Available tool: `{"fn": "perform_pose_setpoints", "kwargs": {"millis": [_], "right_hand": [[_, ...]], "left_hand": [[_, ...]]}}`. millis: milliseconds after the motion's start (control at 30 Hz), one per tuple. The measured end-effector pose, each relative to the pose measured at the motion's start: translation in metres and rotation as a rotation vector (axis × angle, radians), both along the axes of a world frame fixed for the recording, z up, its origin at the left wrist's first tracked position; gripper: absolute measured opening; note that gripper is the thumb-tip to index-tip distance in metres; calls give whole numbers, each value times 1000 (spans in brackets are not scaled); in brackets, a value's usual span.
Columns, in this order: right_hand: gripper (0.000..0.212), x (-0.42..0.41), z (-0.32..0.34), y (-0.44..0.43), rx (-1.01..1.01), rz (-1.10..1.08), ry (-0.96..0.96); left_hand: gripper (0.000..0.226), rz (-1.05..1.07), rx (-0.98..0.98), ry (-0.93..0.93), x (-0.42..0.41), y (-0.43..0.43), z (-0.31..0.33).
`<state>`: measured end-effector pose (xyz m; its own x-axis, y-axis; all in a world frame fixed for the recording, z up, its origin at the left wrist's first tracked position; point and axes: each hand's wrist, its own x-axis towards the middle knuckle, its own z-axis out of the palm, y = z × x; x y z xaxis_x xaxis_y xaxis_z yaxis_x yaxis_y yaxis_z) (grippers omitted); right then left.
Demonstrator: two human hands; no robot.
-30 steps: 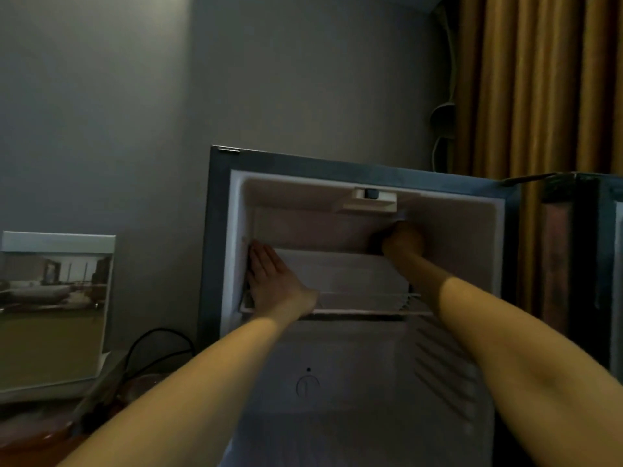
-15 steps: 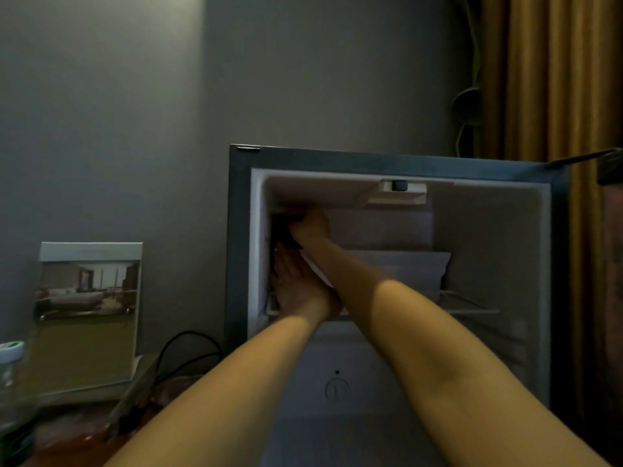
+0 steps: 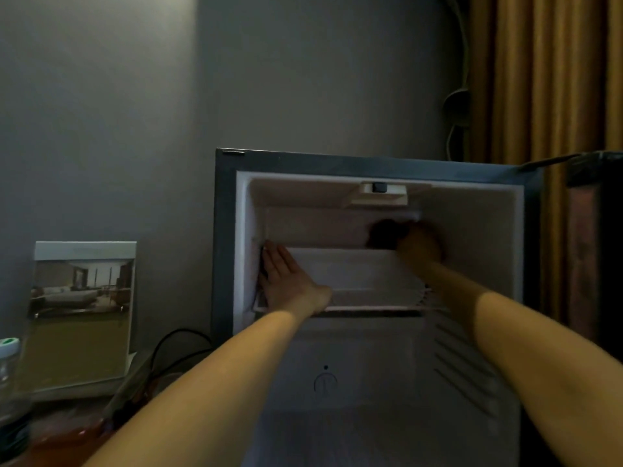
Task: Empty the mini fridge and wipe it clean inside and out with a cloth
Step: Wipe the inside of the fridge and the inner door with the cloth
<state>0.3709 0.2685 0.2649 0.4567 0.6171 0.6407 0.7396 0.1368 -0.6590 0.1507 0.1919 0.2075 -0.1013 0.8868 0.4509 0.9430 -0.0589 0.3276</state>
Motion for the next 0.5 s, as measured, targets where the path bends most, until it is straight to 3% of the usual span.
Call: {"fn": "perform_pose_setpoints", "kwargs": {"millis": [100,267,400,500], "right_hand": [[40,-3,-7,-10,-75,28,-196],[33,16,-5,-36,-66,167,-255],[25,8,-24,-59,64,320,-204],[25,-11,-41,-71,-61,482,-284]], "left_hand": [[101,-6,25,-1,0,-6,0],[77,-10,-19,-23,0,-22,-4],[50,9,-1,247,0,-47,-14],[47,-34,83,382,-10,-71,-24]]}}
